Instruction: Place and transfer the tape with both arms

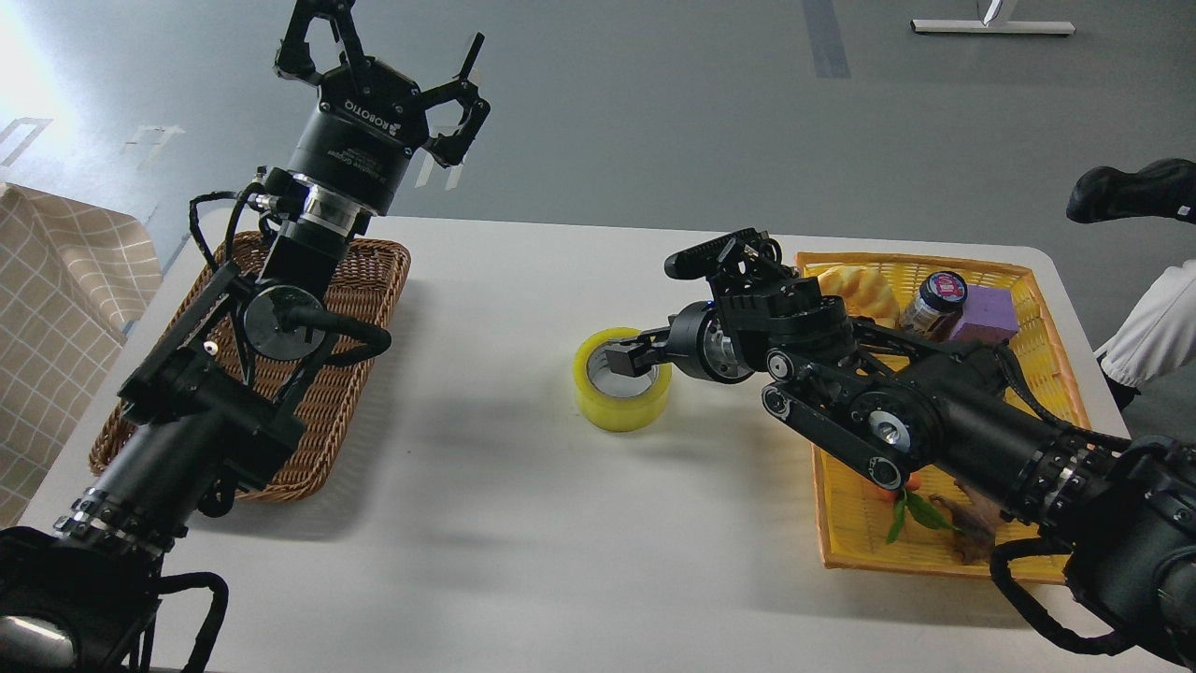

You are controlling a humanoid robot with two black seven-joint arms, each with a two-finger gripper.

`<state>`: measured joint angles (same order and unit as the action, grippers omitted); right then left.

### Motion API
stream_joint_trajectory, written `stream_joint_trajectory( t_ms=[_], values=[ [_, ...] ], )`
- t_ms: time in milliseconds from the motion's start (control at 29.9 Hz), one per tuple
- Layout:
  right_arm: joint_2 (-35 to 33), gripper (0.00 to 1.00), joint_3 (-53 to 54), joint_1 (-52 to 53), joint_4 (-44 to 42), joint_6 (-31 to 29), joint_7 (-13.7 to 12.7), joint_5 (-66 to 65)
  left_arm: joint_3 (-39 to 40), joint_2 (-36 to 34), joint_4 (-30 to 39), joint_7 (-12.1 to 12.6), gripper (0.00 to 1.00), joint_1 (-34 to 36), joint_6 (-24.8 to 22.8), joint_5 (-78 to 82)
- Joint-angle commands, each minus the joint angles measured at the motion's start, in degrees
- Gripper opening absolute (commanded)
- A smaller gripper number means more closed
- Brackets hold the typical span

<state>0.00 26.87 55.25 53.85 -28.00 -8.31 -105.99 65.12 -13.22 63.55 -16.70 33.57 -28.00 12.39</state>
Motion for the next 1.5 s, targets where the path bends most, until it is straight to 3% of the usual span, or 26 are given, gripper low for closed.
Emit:
stream_joint_trajectory(
  t_ms=[0,501,668,902,1036,1169,1269,1470],
  values=[
    [0.00,0.98,3.00,0.04,5.01,0.00,-0.04,-0.01,-0.17,-0.06,-0.01,0.00,0.98,-0.09,0.00,-0.09],
    [-17.12,0.98,21.89,-5.14,26.12,0.00,0.57,0.35,-1.05,-0.67,-0.09,0.27,0.98,-0.09,0.00,0.09],
    [-18.28,0.98,31.46,-9.79,29.20,0.00,1.18,1.57,-1.05,-0.67,-0.27,0.09,0.98,-0.09,0.00,0.09],
    [-19.33,0.97,42.29,-14.73,29.29,0.00,4.52,13.60,-0.87,-0.85,-0.53,0.00,0.98,-0.09,0.00,0.18],
    [-19.51,0.96,47.65,-17.62,28.68,0.00,7.86,20.02,-0.87,-0.76,-0.53,0.00,0.98,-0.09,0.00,0.18],
    [-19.51,0.96,52.84,-20.52,27.80,0.00,14.18,24.94,-1.05,-0.67,-0.53,0.00,0.98,-0.09,0.00,0.18],
    [-19.51,0.96,55.73,-21.49,25.44,0.00,16.21,27.31,-1.05,-0.67,-0.53,0.09,0.98,-0.09,0.00,0.26],
    [-19.59,0.97,59.97,-22.90,17.17,0.00,15.96,43.65,-1.14,-0.76,-0.53,0.35,0.98,0.00,0.00,0.26]
  ],
)
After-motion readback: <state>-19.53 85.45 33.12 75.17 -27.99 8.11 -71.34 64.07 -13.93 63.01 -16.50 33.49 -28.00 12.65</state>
